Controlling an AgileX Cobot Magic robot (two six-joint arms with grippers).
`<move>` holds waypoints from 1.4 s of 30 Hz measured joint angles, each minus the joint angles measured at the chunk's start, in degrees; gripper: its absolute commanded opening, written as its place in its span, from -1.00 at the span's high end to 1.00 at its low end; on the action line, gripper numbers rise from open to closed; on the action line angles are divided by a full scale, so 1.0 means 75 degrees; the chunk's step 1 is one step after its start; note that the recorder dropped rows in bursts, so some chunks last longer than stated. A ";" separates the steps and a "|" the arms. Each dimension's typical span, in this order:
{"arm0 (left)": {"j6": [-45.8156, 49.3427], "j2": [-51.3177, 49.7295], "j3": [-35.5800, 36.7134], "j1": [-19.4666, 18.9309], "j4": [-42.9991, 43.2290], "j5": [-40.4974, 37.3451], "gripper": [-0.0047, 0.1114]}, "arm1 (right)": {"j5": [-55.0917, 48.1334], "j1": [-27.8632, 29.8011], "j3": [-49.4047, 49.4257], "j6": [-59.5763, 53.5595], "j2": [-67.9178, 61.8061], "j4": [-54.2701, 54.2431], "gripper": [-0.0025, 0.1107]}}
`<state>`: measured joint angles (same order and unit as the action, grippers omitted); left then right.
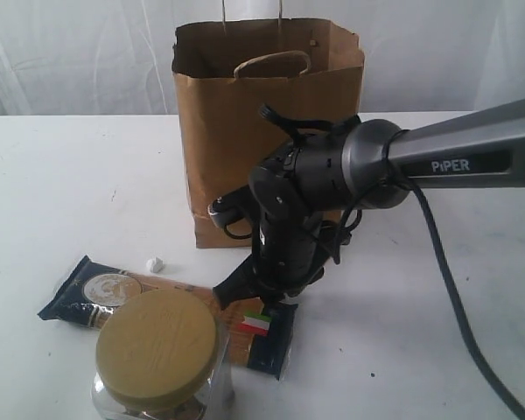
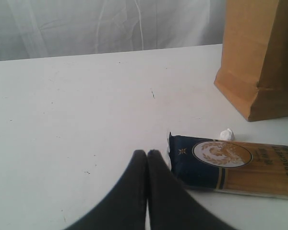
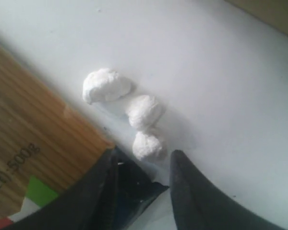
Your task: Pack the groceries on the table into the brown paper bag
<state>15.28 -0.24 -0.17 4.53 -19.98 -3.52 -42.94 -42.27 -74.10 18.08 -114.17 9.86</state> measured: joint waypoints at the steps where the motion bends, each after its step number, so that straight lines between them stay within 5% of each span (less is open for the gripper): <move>1: 0.0000 0.0000 0.0000 0.0000 0.0000 0.0000 0.92 | 0.0041 0.0000 0.0000 0.0054 0.0000 0.0017 0.34; 15: 0.0000 0.0000 0.0000 0.0000 0.0000 0.0000 0.92 | 0.0410 0.0083 0.0000 0.0171 -0.0045 0.0073 0.96; 33: 0.0000 0.0000 0.0000 0.0000 0.0000 0.0000 0.92 | -0.0898 0.0083 0.0051 -0.0190 0.1638 -0.0387 0.96; 42: 0.0000 0.0000 0.0000 0.0000 0.0000 0.0000 0.92 | -0.2054 0.0083 0.0051 -0.2799 0.3520 -0.4024 0.96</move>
<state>15.28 -0.24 -0.17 4.53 -19.98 -3.52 -58.34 -41.65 -73.71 -2.91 -87.77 -20.33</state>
